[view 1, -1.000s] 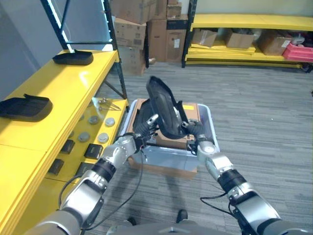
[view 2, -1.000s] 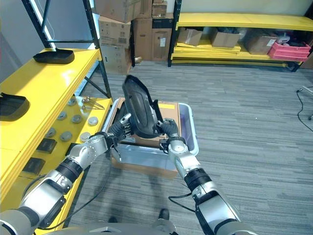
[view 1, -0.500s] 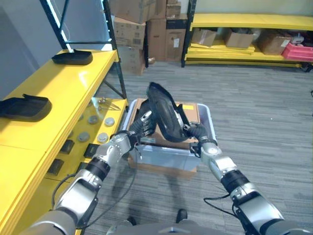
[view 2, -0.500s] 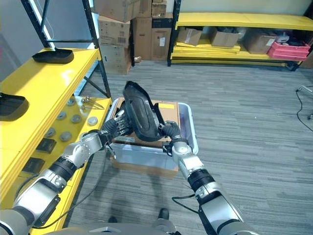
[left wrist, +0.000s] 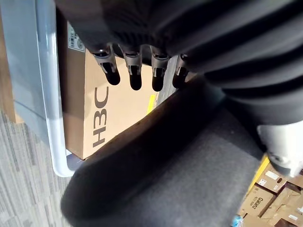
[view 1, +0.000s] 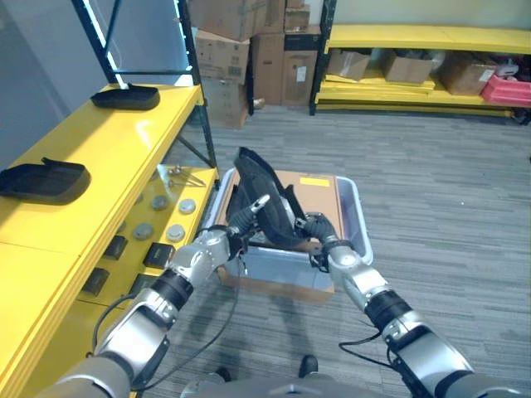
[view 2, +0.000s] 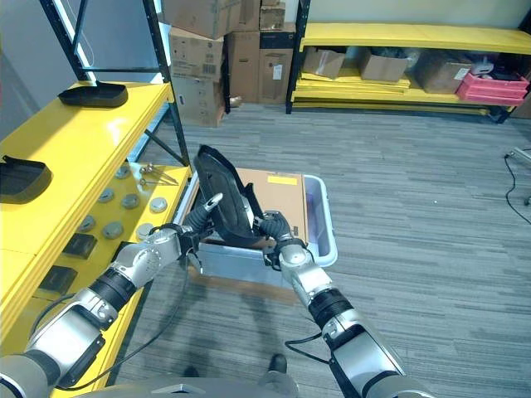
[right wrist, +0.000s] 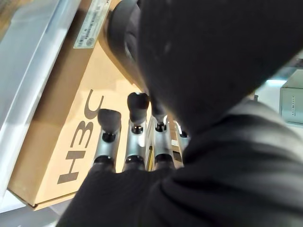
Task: Move parts from the plastic box to the shelf.
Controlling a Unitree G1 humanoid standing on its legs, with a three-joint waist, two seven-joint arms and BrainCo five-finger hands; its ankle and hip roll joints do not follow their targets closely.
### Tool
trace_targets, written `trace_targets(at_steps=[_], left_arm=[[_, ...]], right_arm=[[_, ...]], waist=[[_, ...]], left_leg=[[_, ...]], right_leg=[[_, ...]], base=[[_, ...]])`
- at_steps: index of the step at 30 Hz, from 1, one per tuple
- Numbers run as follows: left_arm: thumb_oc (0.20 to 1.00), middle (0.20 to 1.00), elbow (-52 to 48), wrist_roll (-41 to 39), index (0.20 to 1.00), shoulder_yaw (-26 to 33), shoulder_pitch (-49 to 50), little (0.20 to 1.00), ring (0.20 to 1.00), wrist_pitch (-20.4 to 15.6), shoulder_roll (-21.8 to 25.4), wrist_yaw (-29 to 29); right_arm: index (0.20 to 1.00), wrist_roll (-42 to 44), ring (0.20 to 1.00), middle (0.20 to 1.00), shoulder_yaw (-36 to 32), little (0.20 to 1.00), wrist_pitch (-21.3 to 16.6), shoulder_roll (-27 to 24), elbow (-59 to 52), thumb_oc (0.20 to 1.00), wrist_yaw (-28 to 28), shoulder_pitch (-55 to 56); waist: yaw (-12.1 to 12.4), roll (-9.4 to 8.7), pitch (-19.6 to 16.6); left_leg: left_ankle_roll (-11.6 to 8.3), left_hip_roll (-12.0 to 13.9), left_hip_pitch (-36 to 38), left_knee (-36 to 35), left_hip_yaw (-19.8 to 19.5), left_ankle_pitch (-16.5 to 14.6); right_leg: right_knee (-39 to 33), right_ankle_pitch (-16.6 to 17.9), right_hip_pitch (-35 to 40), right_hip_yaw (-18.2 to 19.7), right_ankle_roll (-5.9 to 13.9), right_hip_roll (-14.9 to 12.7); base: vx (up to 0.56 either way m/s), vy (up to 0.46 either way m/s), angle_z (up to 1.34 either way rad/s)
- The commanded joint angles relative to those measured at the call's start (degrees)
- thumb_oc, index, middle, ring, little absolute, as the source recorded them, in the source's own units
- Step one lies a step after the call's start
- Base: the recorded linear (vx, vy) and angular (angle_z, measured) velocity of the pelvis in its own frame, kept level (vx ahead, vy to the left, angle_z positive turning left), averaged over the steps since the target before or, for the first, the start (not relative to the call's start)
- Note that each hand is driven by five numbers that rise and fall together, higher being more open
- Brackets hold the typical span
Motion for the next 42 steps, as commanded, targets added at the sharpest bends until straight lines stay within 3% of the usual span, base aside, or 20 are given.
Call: trace_targets(at_steps=[1, 3, 4, 5, 19, 24, 25, 26, 27, 37, 42], left_arm=[[1.0, 1.0, -1.2, 5.1, 1.0, -3.9, -4.4, 1.0, 1.0, -1.2, -3.3, -1.4], [1.0, 1.0, -1.6, 7.2, 1.0, -5.1, -4.6, 1.0, 1.0, -1.2, -3.3, -2.0], [0.482, 0.482, -1.8, 6.9, 0.482, -5.9, -4.6, 0.482, 0.482, -2.3, -3.3, -2.3], [0.2, 0.2, -3.3, 5.6, 0.2, -6.5, -4.5, 0.2, 0.2, -2.0, -3.6, -0.9], [0.2, 0.2, -5.2, 7.0, 0.2, -6.1, -4.0, 0.2, 0.2, -3.3, -2.8, 1.1], [0.2, 0.2, -6.7, 15.4, 0.2, -6.6, -4.6, 0.2, 0.2, -5.6, -1.5, 2.1], [0.2, 0.2, -6.9, 15.5, 0.2, -6.4, -4.6, 0.2, 0.2, -6.0, -1.3, 2.9], [0.2, 0.2, -7.0, 15.5, 0.2, -6.3, -4.6, 0.2, 0.2, -6.1, -1.2, 3.2], [0.2, 0.2, -7.2, 15.6, 0.2, -6.1, -4.6, 0.2, 0.2, -6.5, -1.1, 3.9], [0.2, 0.2, -8.7, 17.6, 0.2, -1.2, -3.3, 0.2, 0.2, -8.8, 1.4, 7.8], [0.2, 0.2, -8.0, 20.9, 0.2, 4.1, 0.1, 0.2, 0.2, -11.8, 4.6, 11.2]], right_arm=[[0.2, -1.2, 0.2, 0.2, 2.3, 0.2, -2.4, 2.3, 0.7, 0.2, 1.6, -5.7], [0.2, -1.0, 0.2, 0.2, 2.8, 0.2, -2.1, 2.6, 0.4, 0.2, 1.2, -5.8], [0.2, -0.8, 0.2, 0.2, 3.0, 0.2, -2.0, 2.7, 0.5, 0.2, 0.9, -5.9], [0.2, -0.6, 0.2, 0.2, 3.3, 0.2, -1.7, 2.9, 0.4, 0.2, 0.4, -5.7], [0.2, 1.3, 0.2, 0.2, 2.9, 0.2, -1.4, 3.1, 1.4, 0.2, -1.0, -5.9], [0.2, 2.9, 0.2, 0.2, 2.4, 0.2, -1.7, 2.9, 1.1, 0.2, -2.7, -6.1], [0.426, 3.7, 0.426, 0.426, 2.1, 0.426, -1.7, 2.8, 1.1, 0.426, -2.8, -6.1], [0.859, 4.0, 0.859, 0.859, 2.0, 0.859, -1.7, 2.8, 1.1, 0.859, -2.9, -6.1], [1.0, 4.7, 1.0, 1.0, 1.8, 1.0, -1.5, 2.7, 1.0, 1.0, -3.2, -6.0], [1.0, 9.7, 1.0, 1.0, -2.6, 1.0, -2.1, 3.0, -0.6, 1.0, -7.7, -4.6], [1.0, 9.1, 1.0, 1.0, -6.6, 1.0, -2.3, 0.8, -2.4, 1.0, -7.8, -0.4]], waist=[[1.6, -0.18, -2.3], [1.6, -0.2, -2.2], [1.5, -0.18, -2.2], [1.4, -0.14, -2.2], [1.6, 0.12, -2.2], [1.8, 0.2, -2.1], [1.8, 0.17, -2.2], [1.8, 0.16, -2.2], [1.8, 0.15, -2.2], [2.3, 0.36, -2.2], [2.3, 0.31, -2.2]], left_leg=[[-1.49, 2.1, -2.7, 3.1, -1.9, -3.1], [-1.49, 2.2, -2.7, 3.2, -1.9, -3.1], [-1.51, 2.1, -2.7, 3.1, -2.0, -3.1], [-1.5, 2.1, -2.6, 2.9, -1.9, -3.1], [-1.67, 2.3, -1.8, 2.3, -1.7, -2.8], [-1.79, 2.3, -1.5, 1.9, -1.9, -2.6], [-1.82, 2.3, -1.4, 1.9, -2.0, -2.5], [-1.84, 2.3, -1.4, 1.8, -2.0, -2.5], [-1.86, 2.3, -1.3, 1.8, -2.0, -2.5], [-1.87, 2.2, -1.1, 1.4, -2.3, -2.3], [-1.73, 2.0, -1.3, 1.2, -2.3, -2.2]], right_leg=[[1.3, -6.4, 3.6, 0.7, 6.27, -4.0], [1.4, -6.4, 3.6, 0.7, 6.32, -4.0], [1.4, -6.3, 3.5, 0.9, 6.32, -4.0], [1.3, -6.3, 3.6, 1.0, 6.41, -4.0], [1.2, -6.3, 4.1, 0.8, 6.38, -3.9], [1.0, -6.2, 4.4, 0.5, 6.43, -3.9], [0.9, -6.2, 4.5, 0.5, 6.45, -3.9], [0.9, -6.2, 4.5, 0.5, 6.45, -3.9], [0.8, -6.2, 4.6, 0.5, 6.46, -3.9], [0.5, -6.1, 4.9, 0.1, 6.35, -4.0], [0.2, -6.0, 4.8, 0.1, 6.26, -4.0]], base=[[0.0, 0.0, 0.0], [0.0, 0.0, 0.0], [0.0, 0.0, 0.0], [0.0, 0.0, 0.0], [0.0, 0.001, 0.0], [0.0, 0.0, 0.0], [0.0, 0.0, 0.0], [0.0, 0.0, 0.0], [0.0, 0.0, 0.0], [0.0, 0.0, 0.0], [-0.01, 0.002, 0.0]])
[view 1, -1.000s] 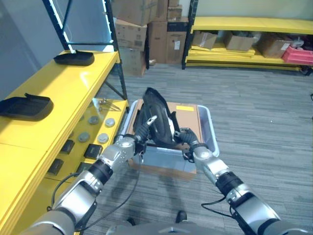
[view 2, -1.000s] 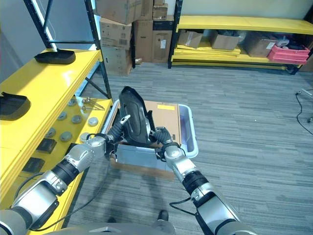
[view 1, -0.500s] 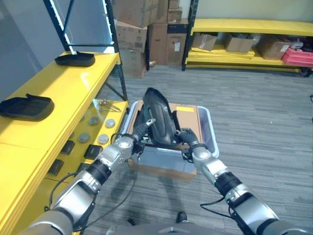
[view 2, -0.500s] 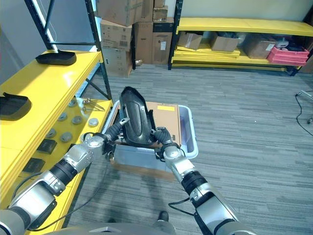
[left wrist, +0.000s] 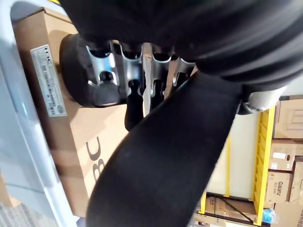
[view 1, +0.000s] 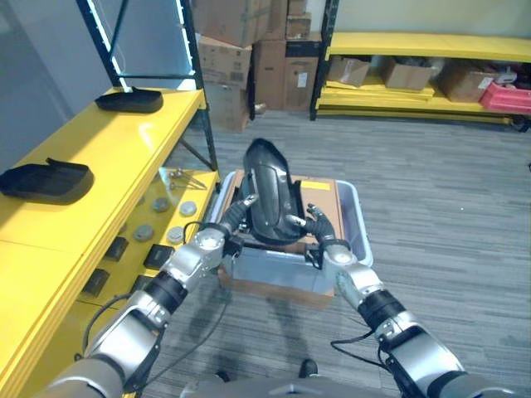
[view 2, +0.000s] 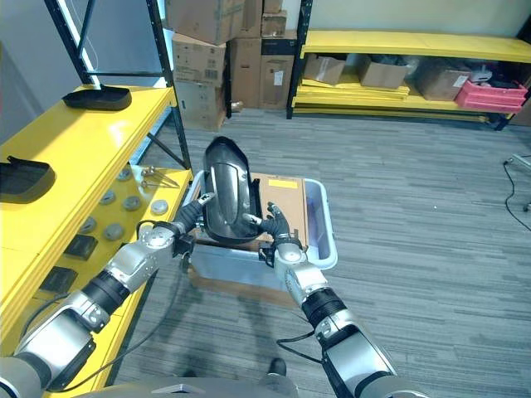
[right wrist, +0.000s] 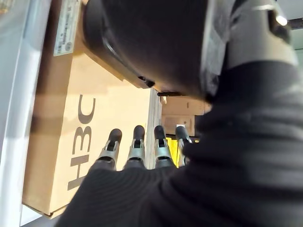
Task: Move parts from the plastic box to the shelf.
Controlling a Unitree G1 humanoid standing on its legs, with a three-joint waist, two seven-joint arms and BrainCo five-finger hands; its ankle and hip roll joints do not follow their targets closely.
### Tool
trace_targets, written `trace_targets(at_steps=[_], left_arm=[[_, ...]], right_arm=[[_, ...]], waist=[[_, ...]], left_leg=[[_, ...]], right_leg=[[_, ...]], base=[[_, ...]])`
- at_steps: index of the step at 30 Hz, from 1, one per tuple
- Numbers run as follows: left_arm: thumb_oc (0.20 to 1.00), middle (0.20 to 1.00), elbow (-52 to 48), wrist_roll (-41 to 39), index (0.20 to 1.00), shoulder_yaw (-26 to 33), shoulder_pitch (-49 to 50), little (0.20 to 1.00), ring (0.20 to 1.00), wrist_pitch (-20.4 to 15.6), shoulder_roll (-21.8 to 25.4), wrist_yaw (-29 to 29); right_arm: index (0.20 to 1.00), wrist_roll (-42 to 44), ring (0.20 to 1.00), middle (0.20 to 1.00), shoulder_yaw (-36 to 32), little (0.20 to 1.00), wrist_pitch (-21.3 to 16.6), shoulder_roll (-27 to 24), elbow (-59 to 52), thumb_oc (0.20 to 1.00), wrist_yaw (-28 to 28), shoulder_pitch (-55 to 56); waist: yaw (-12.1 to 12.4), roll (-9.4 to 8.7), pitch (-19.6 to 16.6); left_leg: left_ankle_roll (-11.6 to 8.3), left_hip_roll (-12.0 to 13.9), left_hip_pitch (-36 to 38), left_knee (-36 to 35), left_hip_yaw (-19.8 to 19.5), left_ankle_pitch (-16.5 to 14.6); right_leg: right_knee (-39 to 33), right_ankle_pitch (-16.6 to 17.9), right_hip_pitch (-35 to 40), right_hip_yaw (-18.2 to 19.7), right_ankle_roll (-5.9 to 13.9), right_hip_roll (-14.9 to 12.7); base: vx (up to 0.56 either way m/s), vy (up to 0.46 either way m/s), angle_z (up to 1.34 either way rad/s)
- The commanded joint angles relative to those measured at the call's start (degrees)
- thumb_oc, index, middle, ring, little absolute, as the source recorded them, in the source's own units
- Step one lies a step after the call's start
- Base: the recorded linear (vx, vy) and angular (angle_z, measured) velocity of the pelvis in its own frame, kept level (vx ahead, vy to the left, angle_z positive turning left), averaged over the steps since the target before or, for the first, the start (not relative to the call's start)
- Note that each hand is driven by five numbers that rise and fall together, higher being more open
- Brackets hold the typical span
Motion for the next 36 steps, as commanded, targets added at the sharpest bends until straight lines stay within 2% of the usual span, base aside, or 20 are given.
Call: trace_targets(at_steps=[1, 6, 11, 12, 13, 17, 18, 21, 22, 27, 28, 29, 30, 32, 33, 34, 36], left_arm=[[0.2, 0.2, -0.6, 3.7, 0.2, 7.3, -1.1, 0.2, 0.2, -11.1, 2.5, 3.4], [0.2, 0.2, -0.5, 7.2, 0.2, 14.7, 5.9, 0.2, 0.2, -17.2, 7.3, 4.6], [0.2, 0.2, -4.2, 6.1, 0.2, 24.7, 14.8, 0.2, 0.2, -20.7, 11.6, 5.1], [0.2, 0.2, -5.8, 5.7, 0.2, 27.8, 16.9, 0.2, 0.2, -21.2, 13.1, 4.6], [0.2, 0.2, -5.8, 5.7, 0.2, 27.9, 16.9, 0.2, 0.2, -21.2, 13.1, 4.6], [0.2, 0.2, -10.3, 3.5, 0.2, 32.7, 20.4, 0.2, 0.2, -23.3, 15.0, 3.1], [0.2, 0.2, -11.8, 3.2, 0.2, 33.4, 20.9, 0.2, 0.2, -24.5, 15.2, 2.7], [0.2, 0.2, -16.1, 5.0, 0.2, 34.2, 21.4, 0.2, 0.2, -26.5, 14.8, 2.9], [0.2, 0.2, -21.7, 3.9, 0.2, 36.1, 22.8, 0.2, 0.2, -26.2, 14.8, 3.3], [0.2, 0.2, -31.6, 2.9, 0.2, 40.1, 27.9, 0.2, 0.2, -27.7, 14.2, 2.7], [0.2, 0.2, -33.6, 2.7, 0.2, 41.1, 28.9, 0.2, 0.2, -27.8, 14.2, 3.3], [0.2, 0.2, -34.0, 2.5, 0.2, 41.5, 29.1, 0.2, 0.2, -27.9, 14.3, 3.8], [0.2, 0.2, -33.7, 1.6, 0.2, 41.8, 28.9, 0.2, 0.2, -28.4, 14.3, 3.2], [0.2, 0.2, -33.6, 1.3, 0.2, 41.8, 28.7, 0.2, 0.2, -28.7, 14.2, 2.8], [0.2, 0.2, -32.9, 0.8, 0.2, 41.5, 28.2, 0.2, 0.2, -28.9, 13.8, 1.3], [0.2, 0.2, -32.4, 0.7, 0.2, 41.1, 27.8, 0.2, 0.2, -29.2, 13.8, 0.9], [0.2, 0.2, -30.9, 1.1, 0.2, 39.0, 26.1, 0.2, 0.2, -29.5, 13.2, 0.9]], right_arm=[[1.0, 1.5, 1.0, 1.0, -5.1, 1.0, -3.2, -2.4, -2.2, 1.0, -1.2, 2.1], [1.0, 2.5, 1.0, 1.0, -10.9, 1.0, -4.1, -4.3, -4.1, 1.0, -1.7, 12.0], [1.0, 1.1, 1.0, 1.0, -18.3, 1.0, -4.3, -3.8, -0.5, 1.0, 0.1, 21.7], [1.0, 0.7, 1.0, 1.0, -20.2, 1.0, -5.0, -3.4, 2.4, 1.0, 1.8, 24.3], [1.0, 0.7, 1.0, 1.0, -20.2, 1.0, -5.0, -3.4, 2.4, 1.0, 1.8, 24.3], [1.0, 0.8, 1.0, 1.0, -23.6, 1.0, -6.7, -2.0, 10.1, 1.0, 5.0, 29.8], [1.0, 0.8, 1.0, 1.0, -24.2, 1.0, -6.4, -1.6, 11.7, 1.0, 6.2, 31.0], [1.0, 1.9, 1.0, 1.0, -25.0, 1.0, -7.2, -0.2, 14.8, 1.0, 7.5, 33.3], [1.0, -2.8, 1.0, 1.0, -23.6, 1.0, -6.1, 0.4, 15.7, 1.0, 7.8, 34.0], [1.0, -11.7, 1.0, 1.0, -18.7, 1.0, -3.5, 0.3, 15.4, 1.0, 9.0, 35.3], [1.0, -15.9, 1.0, 1.0, -16.8, 1.0, -0.8, -0.4, 16.3, 1.0, 8.7, 35.3], [1.0, -18.4, 1.0, 1.0, -15.8, 1.0, 0.6, -0.7, 17.3, 1.0, 8.9, 35.3], [1.0, -18.3, 1.0, 1.0, -14.9, 1.0, 1.0, -0.8, 21.1, 1.0, 8.8, 35.5], [1.0, -18.0, 1.0, 1.0, -14.7, 1.0, 1.1, -0.8, 22.9, 1.0, 8.7, 35.5], [1.0, -17.9, 1.0, 1.0, -15.1, 1.0, 0.9, -0.3, 26.9, 1.0, 8.6, 35.9], [1.0, -17.4, 1.0, 1.0, -15.2, 1.0, 0.3, -0.1, 28.7, 1.0, 8.3, 35.8], [1.0, -16.0, 1.0, 1.0, -15.2, 1.0, -1.5, 0.5, 35.4, 1.0, 9.3, 35.1]], waist=[[1.8, 0.59, -2.0], [1.4, 0.61, -1.9], [1.2, 0.84, -1.6], [1.2, 0.91, -1.1], [1.2, 0.88, -1.2], [0.8, 1.15, -0.6], [0.5, 1.27, -0.4], [-0.3, 1.53, -0.4], [0.7, 1.42, -0.2], [3.6, 1.17, 0.3], [4.6, 1.1, 0.5], [4.9, 1.09, 0.6], [5.4, 1.17, 1.2], [5.3, 1.25, 1.2], [5.1, 1.45, 1.7], [4.8, 1.64, 1.8], [3.8, 2.15, 2.1]], left_leg=[[-1.62, 2.0, -2.2, 1.3, -2.2, -2.2], [-1.28, 1.6, -2.3, 0.6, -1.9, -2.0], [-0.5, 0.3, -2.7, -1.1, -2.2, -1.7], [-0.05, -0.3, -2.6, -1.5, -2.9, -1.8], [-0.03, -0.3, -2.8, -1.5, -2.8, -1.7], [0.7, -1.2, -3.4, -2.3, -6.2, -1.3], [0.85, -1.3, -3.4, -2.4, -8.0, -1.2], [0.46, -1.7, -4.3, -2.6, -12.9, -0.4], [0.05, -1.6, -5.2, -2.1, -15.1, 0.1], [-1.56, -0.8, -6.9, -2.4, -17.7, 1.7], [-2.5, -0.2, -8.0, -2.1, -17.8, 2.2], [-3.0, 0.2, -8.7, -1.9, -17.4, 2.6], [-4.06, 1.9, -10.2, -1.4, -14.8, 3.6], [-4.43, 2.7, -11.4, -0.9, -13.5, 4.3], [-5.11, 4.8, -12.4, -0.3, -8.7, 5.3], [-5.34, 5.7, -13.0, -0.1, -6.6, 5.8], [-6.49, 8.6, -12.7, -1.2, 1.2, 7.4]], right_leg=[[0.3, -5.9, 3.9, 0.1, 6.29, -4.1], [0.2, -5.8, 3.5, 0.3, 6.4, -4.2], [0.9, -5.9, 2.6, 0.6, 6.89, -4.7], [2.0, -6.5, 2.4, 1.1, 7.08, -4.9], [2.0, -6.4, 2.2, 1.2, 7.06, -4.9], [4.6, -8.1, 1.1, 4.9, 6.32, -3.4], [5.2, -9.0, 0.9, 6.8, 5.56, -2.0], [5.6, -10.7, 0.6, 10.4, 3.56, 1.8], [5.9, -11.1, 0.5, 10.3, 2.84, 2.9], [4.4, -11.4, 1.3, 7.7, 1.82, 4.1], [4.0, -11.5, 1.7, 6.4, 1.75, 4.2], [3.9, -11.6, 1.9, 5.5, 1.7, 4.3], [4.1, -11.9, 2.7, 2.9, 1.6, 3.9], [4.2, -11.9, 2.6, 1.6, 1.55, 3.8], [4.8, -12.3, 3.1, -1.3, 1.58, 3.2], [5.2, -12.4, 3.2, -2.8, 1.54, 3.0], [6.1, -13.3, 4.1, -7.3, 1.8, 2.3]], base=[[0.0, 0.0, 0.0], [0.0, 0.0, 0.0], [-0.01, 0.019, -0.09], [0.0, 0.01, -0.16], [0.0, 0.009, -0.05], [-0.01, -0.023, 0.16], [-0.01, -0.05, 0.46], [-0.02, -0.079, 1.36], [-0.07, -0.128, 1.81], [-0.08, -0.078, 0.58], [-0.09, -0.037, 0.5], [-0.12, -0.025, 0.92], [-0.08, -0.001, 1.04], [-0.07, 0.014, 1.02], [-0.06, 0.028, 1.11], [-0.08, 0.054, 1.19], [0.03, 0.081, 1.99]])
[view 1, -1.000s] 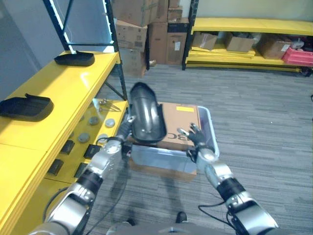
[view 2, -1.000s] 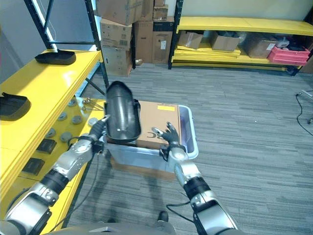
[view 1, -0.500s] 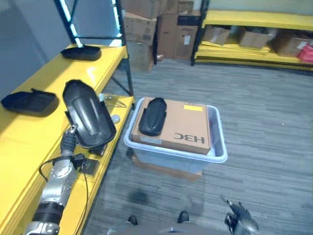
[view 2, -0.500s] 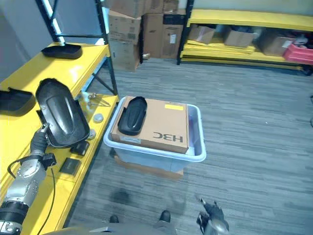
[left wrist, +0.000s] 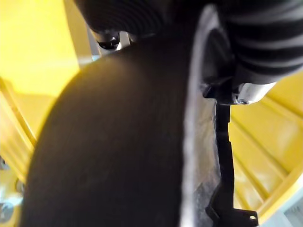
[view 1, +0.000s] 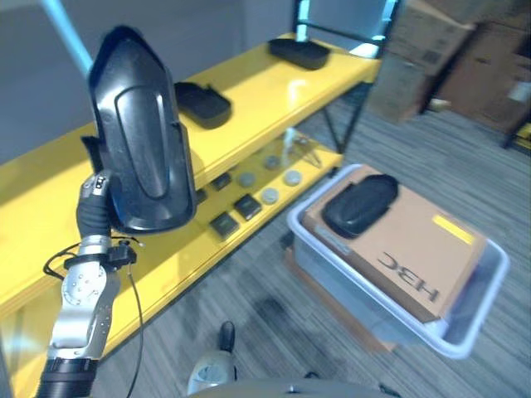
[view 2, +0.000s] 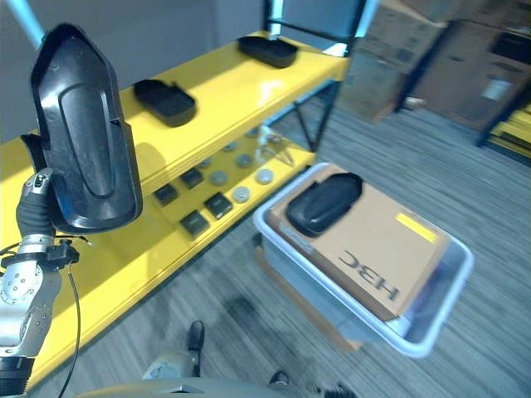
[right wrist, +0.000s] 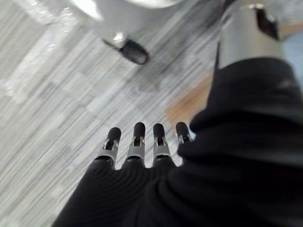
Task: Move parts from the plastic box to the shelf.
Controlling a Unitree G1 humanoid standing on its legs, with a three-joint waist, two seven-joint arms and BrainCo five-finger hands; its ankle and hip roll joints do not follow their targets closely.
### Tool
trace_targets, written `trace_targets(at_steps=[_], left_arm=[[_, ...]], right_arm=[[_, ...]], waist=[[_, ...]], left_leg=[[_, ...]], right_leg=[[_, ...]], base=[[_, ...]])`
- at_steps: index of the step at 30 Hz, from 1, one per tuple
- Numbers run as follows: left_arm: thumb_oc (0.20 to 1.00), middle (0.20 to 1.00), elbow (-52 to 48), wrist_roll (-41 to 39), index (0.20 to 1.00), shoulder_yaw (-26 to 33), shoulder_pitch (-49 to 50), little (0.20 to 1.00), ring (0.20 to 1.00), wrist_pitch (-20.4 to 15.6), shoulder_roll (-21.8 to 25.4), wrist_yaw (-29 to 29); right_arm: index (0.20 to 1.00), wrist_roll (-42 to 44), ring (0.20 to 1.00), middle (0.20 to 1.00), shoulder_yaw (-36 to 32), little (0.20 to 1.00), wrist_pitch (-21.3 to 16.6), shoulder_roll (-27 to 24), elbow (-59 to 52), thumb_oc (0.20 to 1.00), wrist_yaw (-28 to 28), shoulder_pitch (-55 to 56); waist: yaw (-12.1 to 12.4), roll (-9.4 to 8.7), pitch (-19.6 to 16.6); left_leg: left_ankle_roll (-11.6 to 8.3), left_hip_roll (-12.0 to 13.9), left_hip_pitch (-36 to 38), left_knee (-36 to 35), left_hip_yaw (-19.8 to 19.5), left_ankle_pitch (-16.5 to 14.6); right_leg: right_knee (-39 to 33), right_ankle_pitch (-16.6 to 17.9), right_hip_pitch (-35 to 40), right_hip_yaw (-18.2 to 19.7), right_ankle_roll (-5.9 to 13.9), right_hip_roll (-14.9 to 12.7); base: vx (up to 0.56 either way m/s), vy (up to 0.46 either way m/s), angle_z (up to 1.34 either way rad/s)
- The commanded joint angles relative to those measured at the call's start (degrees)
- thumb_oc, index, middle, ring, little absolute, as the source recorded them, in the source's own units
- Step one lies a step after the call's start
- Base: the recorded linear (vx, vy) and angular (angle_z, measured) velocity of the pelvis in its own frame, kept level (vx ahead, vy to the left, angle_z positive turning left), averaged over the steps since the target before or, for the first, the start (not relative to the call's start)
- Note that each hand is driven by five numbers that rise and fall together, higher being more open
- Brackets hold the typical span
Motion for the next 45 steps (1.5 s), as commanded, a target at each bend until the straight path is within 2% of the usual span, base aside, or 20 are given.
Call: trace_targets(at_steps=[1, 5, 7, 15, 16, 17, 18, 19, 20, 21, 22, 24, 25, 27, 28, 29, 30, 35, 38, 45], left_arm=[[0.2, 0.2, 0.5, -1.4, 0.2, 2.4, -6.3, 0.2, 0.2, -5.9, 2.9, 0.4], [0.2, 0.2, 0.0, -0.8, 0.2, 2.5, -6.0, 0.2, 0.2, -5.4, 2.9, 2.1], [0.2, 0.2, -1.3, -1.4, 0.2, 4.2, -3.0, 0.2, 0.2, -5.1, 2.7, 1.7], [0.2, 0.2, -2.7, -0.9, 0.2, 6.5, -1.4, 0.2, 0.2, -5.0, 2.9, -1.7], [0.2, 0.2, -2.6, -0.9, 0.2, 6.6, -1.7, 0.2, 0.2, -4.8, 3.2, -2.5], [0.2, 0.2, -1.3, -0.4, 0.2, 5.3, -3.7, 0.2, 0.2, -4.6, 4.7, -1.6], [0.2, 0.2, -1.2, -0.4, 0.2, 5.2, -3.8, 0.2, 0.2, -4.7, 4.8, -1.6], [0.2, 0.2, -0.8, 0.3, 0.2, 4.6, -4.3, 0.2, 0.2, -4.7, 5.1, -1.1], [0.2, 0.2, 0.2, 0.0, 0.2, 3.3, -5.2, 0.2, 0.2, -4.9, 5.6, -0.3], [0.2, 0.2, 0.6, -0.6, 0.2, 2.5, -5.8, 0.2, 0.2, -4.8, 5.9, 0.4], [0.2, 0.2, 0.8, -0.6, 0.2, 2.3, -6.1, 0.2, 0.2, -4.8, 6.1, 0.7], [0.2, 0.2, 1.2, -0.1, 0.2, 1.4, -6.8, 0.2, 0.2, -5.0, 6.1, 1.5], [0.2, 0.2, 0.7, 0.1, 0.2, 0.7, -7.7, 0.2, 0.2, -4.6, 6.1, 2.1], [0.2, 0.2, -1.8, 0.1, 0.2, -0.4, -8.4, 0.2, 0.2, -3.6, 5.9, 2.5], [0.2, 0.2, -2.2, -0.2, 0.2, -0.1, -8.5, 0.2, 0.2, -2.9, 5.7, 1.7], [0.2, 0.2, -2.2, -0.5, 0.2, -0.3, -8.6, 0.2, 0.2, -1.7, 5.2, 1.3], [0.2, 0.2, -2.2, -0.6, 0.2, -0.4, -8.6, 0.2, 0.2, -1.5, 5.1, 1.5], [0.2, 0.2, -4.5, 0.7, 0.2, -1.3, -6.4, 0.2, 0.2, 1.5, 2.3, 2.9], [0.2, 0.2, -2.9, 2.2, 0.2, -2.2, -7.8, 0.2, 0.2, 3.3, 1.8, 3.2], [0.2, 0.2, 1.6, 8.2, 0.2, -2.6, -11.4, 0.2, 0.2, 5.5, 5.0, 4.5]], right_arm=[[1.0, 0.3, 1.0, 1.0, 0.0, 1.0, -3.0, 0.4, 2.5, 1.0, 1.2, -1.9], [1.0, -1.5, 1.0, 1.0, 0.6, 1.0, -4.3, 0.2, 3.7, 1.0, 1.5, -2.9], [1.0, -0.8, 1.0, 1.0, 0.5, 1.0, -3.6, -0.2, 2.7, 1.0, 1.4, -4.3], [1.0, 2.0, 1.0, 1.0, 0.7, 1.0, -3.6, 1.6, 0.3, 1.0, 0.7, -5.2], [1.0, 2.4, 1.0, 1.0, 0.5, 1.0, -3.6, 1.8, 0.0, 1.0, 0.6, -5.1], [1.0, 3.2, 1.0, 1.0, -0.4, 1.0, -4.0, 1.9, -1.3, 1.0, 0.2, -4.2], [1.0, 3.2, 1.0, 1.0, -0.5, 1.0, -4.0, 1.9, -1.3, 1.0, 0.2, -4.2], [1.0, 4.0, 1.0, 1.0, -1.0, 1.0, -4.4, 2.0, -1.7, 1.0, 0.0, -3.8], [1.0, 4.9, 1.0, 1.0, -1.6, 1.0, -4.6, 1.8, -2.2, 1.0, 0.1, -3.7], [1.0, 5.4, 1.0, 1.0, -2.1, 1.0, -4.9, 1.6, -2.6, 1.0, 0.1, -3.8], [1.0, 5.6, 1.0, 1.0, -2.2, 1.0, -5.2, 1.5, -2.8, 1.0, 0.0, -3.9], [1.0, 5.8, 1.0, 1.0, -2.6, 1.0, -6.2, 1.4, -2.5, 1.0, 0.2, -4.2], [1.0, 6.1, 1.0, 1.0, -3.1, 1.0, -7.6, 1.1, -1.8, 1.0, 0.8, -4.7], [1.0, 6.5, 1.0, 1.0, -5.6, 1.0, -9.0, 1.5, -0.8, 1.0, 1.3, -5.5], [1.0, 7.1, 1.0, 1.0, -5.7, 1.0, -8.2, 1.2, -1.3, 1.0, 1.4, -5.6], [1.0, 7.0, 1.0, 1.0, -5.5, 1.0, -7.6, 0.8, -1.5, 1.0, 1.9, -5.5], [1.0, 6.9, 1.0, 1.0, -5.5, 1.0, -7.6, 0.7, -1.5, 1.0, 2.0, -5.5], [1.0, 7.5, 1.0, 1.0, -5.6, 1.0, -4.8, -1.3, -5.2, 1.0, 1.2, -5.0], [1.0, 7.5, 1.0, 1.0, -6.8, 1.0, -4.0, -1.9, -6.5, 1.0, 0.7, -3.6], [1.0, 6.1, 1.0, 1.0, -7.1, 1.0, -3.3, -2.2, -4.4, 1.0, 2.3, -3.0]], waist=[[-1.7, -0.55, -0.4], [-1.2, -0.23, -0.5], [0.8, -0.54, -1.0], [3.7, -1.45, -2.0], [3.7, -1.4, -2.0], [2.3, -1.17, -1.8], [2.4, -1.33, -1.9], [1.5, -1.01, -1.5], [0.0, -0.76, -0.9], [-1.4, -0.34, -0.2], [-1.8, 0.31, 0.2], [-3.0, 0.63, 1.0], [-3.8, 0.11, 1.7], [-5.4, -2.54, 2.4], [-5.1, -2.76, 2.2], [-4.8, -3.51, 1.7], [-4.8, -3.57, 1.6], [-4.4, -4.85, 1.0], [-6.1, -4.53, 0.5], [-7.8, -3.45, -0.2]], left_leg=[[-8.12, 4.2, -0.4, 0.1, 4.9, 12.2], [-8.21, 4.2, -0.5, -0.5, 6.8, 13.2], [-6.88, 2.4, -0.9, 1.0, 5.1, 10.8], [-2.49, -3.2, -1.4, 6.2, 1.9, 4.3], [-1.74, -4.0, -1.6, 6.7, 1.6, 3.8], [1.55, -7.2, -0.6, 6.7, 1.4, 2.0], [1.7, -7.4, -0.7, 6.7, 1.5, 1.9], [2.75, -8.4, -0.1, 6.9, 1.0, 1.1], [4.02, -9.9, 1.1, 6.5, 0.1, 0.1], [4.5, -10.6, 2.3, 6.1, -1.0, -0.4], [4.71, -9.9, 2.1, 5.9, -0.6, 0.6], [4.17, -9.8, 3.3, 5.6, -1.8, 0.3], [3.38, -9.9, 4.1, 5.5, -3.0, -0.3], [2.13, -9.8, 5.5, 5.7, -6.2, -2.7], [1.69, -8.9, 5.5, 5.9, -6.3, -2.4], [-0.07, -6.9, 5.1, 6.6, -6.2, -1.3], [-0.41, -6.6, 5.1, 6.8, -6.2, -1.2], [-4.11, -0.6, 3.2, 9.7, -4.2, 1.4], [-5.54, 3.8, 3.4, 9.3, 1.7, 3.5], [-5.72, 3.6, 5.6, 6.5, 2.5, 4.2]], right_leg=[[2.8, -2.8, -3.4, 3.2, 1.87, 0.0], [3.2, -3.3, -3.0, 1.8, 1.74, -0.1], [4.0, -4.2, -2.5, 1.8, 1.52, -0.8], [9.7, -7.6, -1.9, 2.6, 2.69, -4.5], [12.0, -8.1, -1.8, 3.1, 3.08, -5.2], [26.3, -5.4, -6.2, 6.7, 4.99, -8.5], [26.9, -5.6, -6.7, 6.9, 5.18, -8.9], [32.5, -3.1, -9.3, 8.9, 5.54, -9.5], [39.6, -1.7, -13.7, 12.9, 5.97, -8.7], [42.0, -0.1, -18.1, 15.9, 5.78, -7.5], [41.7, 1.1, -19.7, 15.7, 4.39, -6.7], [38.3, 2.0, -22.1, 17.3, 3.86, -5.8], [29.3, 2.9, -21.5, 18.1, 3.83, -5.5], [7.8, 9.0, -19.3, 22.9, 6.5, -5.6], [6.9, 7.3, -17.7, 22.9, 6.52, -5.1], [5.1, 6.0, -14.7, 21.3, 6.51, -4.7], [4.9, 5.8, -14.2, 21.1, 6.42, -4.6], [2.0, 3.5, -9.1, 17.9, 4.29, -2.5], [0.9, 2.5, -7.4, 14.0, 3.21, -2.0], [1.1, 1.9, -7.6, 14.7, 3.11, -1.6]], base=[[0.07, 0.098, 2.09], [0.1, 0.122, 0.88], [0.23, 0.181, 0.19], [0.2, 0.158, 0.09], [0.25, 0.289, 0.21], [0.25, 0.296, 0.21], [0.21, 0.282, 0.32], [0.13, 0.166, 0.5], [0.18, 0.179, 0.42], [0.06, 0.088, 0.37], [0.02, -0.023, 0.18], [0.04, -0.137, 0.23], [0.18, -0.405, 0.4], [0.28, -0.627, 0.79], [0.26, -0.55, 1.1], [0.15, -0.301, 1.08], [0.18, -0.343, 1.24], [0.12, -0.22, 0.51], [0.07, -0.096, 0.34], [0.08, 0.011, 0.09]])
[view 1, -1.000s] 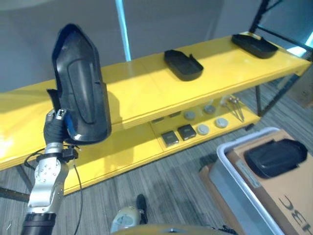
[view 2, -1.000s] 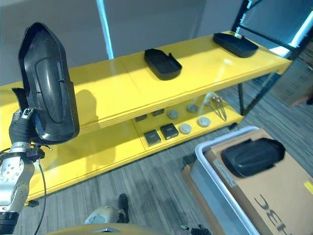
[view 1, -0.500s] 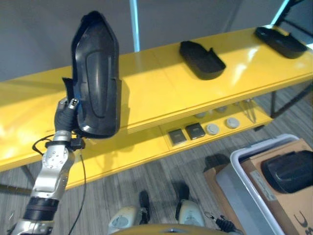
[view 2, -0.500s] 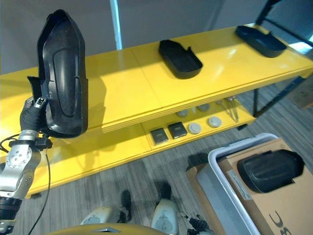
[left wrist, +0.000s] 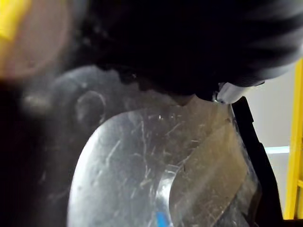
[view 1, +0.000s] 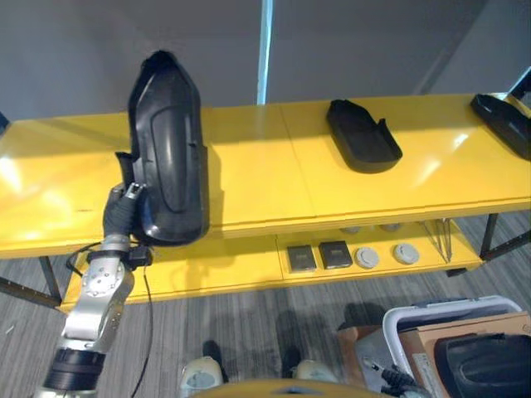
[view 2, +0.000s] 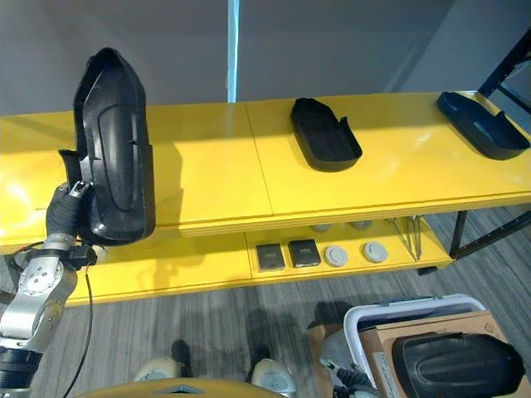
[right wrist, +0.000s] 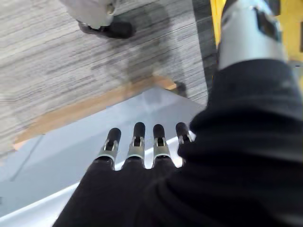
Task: Move parts from the plastic box to the shelf.
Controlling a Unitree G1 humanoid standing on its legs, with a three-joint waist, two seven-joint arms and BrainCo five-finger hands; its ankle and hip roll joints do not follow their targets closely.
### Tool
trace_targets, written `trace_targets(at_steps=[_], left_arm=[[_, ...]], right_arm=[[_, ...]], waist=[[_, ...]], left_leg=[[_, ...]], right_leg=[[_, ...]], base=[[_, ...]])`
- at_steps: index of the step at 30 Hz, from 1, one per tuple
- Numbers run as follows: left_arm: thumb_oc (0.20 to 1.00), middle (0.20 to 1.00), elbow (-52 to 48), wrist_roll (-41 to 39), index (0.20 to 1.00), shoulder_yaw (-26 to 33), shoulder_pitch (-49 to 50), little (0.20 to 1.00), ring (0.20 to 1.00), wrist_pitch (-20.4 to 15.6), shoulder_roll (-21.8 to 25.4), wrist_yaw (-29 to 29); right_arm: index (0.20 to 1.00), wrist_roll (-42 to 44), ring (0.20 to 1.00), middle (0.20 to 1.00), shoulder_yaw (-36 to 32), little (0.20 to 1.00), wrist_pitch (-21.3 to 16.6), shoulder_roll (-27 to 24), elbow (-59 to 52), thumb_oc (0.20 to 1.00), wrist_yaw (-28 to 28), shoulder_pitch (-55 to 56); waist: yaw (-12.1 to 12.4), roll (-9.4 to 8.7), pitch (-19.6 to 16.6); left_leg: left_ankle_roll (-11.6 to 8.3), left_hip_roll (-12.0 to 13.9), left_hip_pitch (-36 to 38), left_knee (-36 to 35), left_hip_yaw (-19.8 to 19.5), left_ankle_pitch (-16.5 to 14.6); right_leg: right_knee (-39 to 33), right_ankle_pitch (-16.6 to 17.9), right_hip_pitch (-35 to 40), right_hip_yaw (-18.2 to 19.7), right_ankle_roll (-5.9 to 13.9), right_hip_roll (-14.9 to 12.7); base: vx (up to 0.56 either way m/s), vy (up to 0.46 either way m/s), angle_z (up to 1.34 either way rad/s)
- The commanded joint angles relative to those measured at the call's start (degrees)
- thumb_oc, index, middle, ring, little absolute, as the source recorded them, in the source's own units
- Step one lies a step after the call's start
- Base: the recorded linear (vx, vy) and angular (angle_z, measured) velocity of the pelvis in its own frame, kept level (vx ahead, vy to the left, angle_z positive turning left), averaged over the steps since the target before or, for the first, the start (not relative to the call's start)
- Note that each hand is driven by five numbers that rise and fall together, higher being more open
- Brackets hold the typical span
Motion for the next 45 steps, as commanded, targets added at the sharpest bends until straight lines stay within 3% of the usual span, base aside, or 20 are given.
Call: trace_targets(at_steps=[1, 4, 8, 12, 17, 27, 38, 45], left_arm=[[0.2, 0.2, 0.6, 5.1, 0.2, 2.9, -7.6, 0.2, 0.2, 0.2, 3.6, 1.5], [0.2, 0.2, 4.5, 8.0, 0.2, 2.9, -10.9, 0.2, 0.2, 3.5, 7.3, 4.4], [0.2, 0.2, 25.3, 4.3, 0.2, -1.3, -23.5, 0.2, 0.2, 6.7, 14.7, 7.8], [0.2, 0.2, 42.5, 1.9, 0.2, -6.3, -34.6, 0.2, 0.2, 9.9, 16.4, 10.2], [0.2, 0.2, 54.9, -3.2, 0.2, -8.1, -41.2, 0.2, 0.2, 14.8, 13.1, 11.6], [0.2, 0.2, 67.6, 0.1, 0.2, -9.9, -40.5, 0.2, 0.2, 17.8, 3.4, 14.1], [0.2, 0.2, 73.5, 3.6, 0.2, -9.9, -36.6, 0.2, 0.2, 18.5, 1.3, 18.6], [0.2, 0.2, 73.1, 6.3, 0.2, -9.6, -34.3, 0.2, 0.2, 18.2, 0.6, 18.1]], right_arm=[[1.0, -0.4, 1.0, 1.0, 0.5, 1.0, 0.0, -0.3, 0.3, 1.0, 1.3, 1.2], [1.0, -1.5, 1.0, 1.0, 1.4, 1.0, -0.1, -0.3, -0.1, 1.0, 2.3, 2.1], [1.0, -4.2, 1.0, 1.0, 4.3, 1.0, 0.9, -1.7, -2.1, 1.0, 4.2, 3.0], [1.0, -5.1, 1.0, 1.0, 6.2, 1.0, 0.8, -2.9, -1.0, 1.0, 5.1, 2.7], [1.0, -6.1, 1.0, 1.0, 7.6, 1.0, -1.1, -3.1, 2.6, 1.0, 5.7, 1.6], [1.0, -5.8, 1.0, 1.0, 9.6, 1.0, -2.1, -1.8, 4.0, 1.0, 5.7, 0.6], [1.0, -6.4, 1.0, 1.0, 10.8, 1.0, -2.6, -1.2, 4.0, 1.0, 5.7, 0.5], [1.0, -6.1, 1.0, 1.0, 11.4, 1.0, -2.7, -0.8, 3.5, 1.0, 5.2, 0.0]], waist=[[-0.9, -0.14, -2.0], [-2.3, 0.34, -2.4], [-6.0, 1.21, -3.4], [-8.7, 1.67, -3.9], [-11.0, 1.6, -4.1], [-13.1, 0.43, -3.7], [-12.9, 0.3, -3.2], [-12.1, 0.54, -3.1]], left_leg=[[-3.69, 4.2, 0.0, 1.3, -3.2, -0.9], [-3.56, 3.8, 1.3, 0.5, -2.3, -1.1], [-3.25, 3.6, 2.7, -0.3, -0.2, -1.1], [-2.95, 3.7, 3.1, 0.0, 1.4, -1.6], [-2.65, 3.9, 3.0, 1.1, 2.4, -2.4], [-2.43, 4.1, 2.6, 2.3, 3.4, -3.4], [-2.4, 4.2, 2.8, 2.5, 3.3, -3.4], [-2.48, 4.1, 3.2, 2.3, 3.0, -3.4]], right_leg=[[-5.7, 3.3, 3.0, 0.2, 4.47, -2.4], [-5.8, 3.3, 3.1, 1.0, 4.91, -2.6], [-5.3, 3.3, 2.4, 3.0, 5.54, -2.8], [-4.7, 2.9, 1.7, 4.5, 5.65, -2.6], [-4.0, 2.3, 0.8, 6.4, 5.47, -2.0], [-4.6, 2.1, 0.3, 8.4, 5.07, -1.2], [-4.9, 1.9, 1.0, 8.6, 4.88, -1.3], [-5.2, 1.8, 1.7, 8.0, 4.98, -1.5]], base=[[0.1, 0.052, -0.08], [0.09, 0.055, -0.16], [0.1, 0.077, -0.08], [0.08, 0.019, -0.27], [0.06, -0.017, -0.15], [0.01, -0.038, -0.14], [0.0, 0.0, 0.0], [0.0, 0.001, 0.0]])
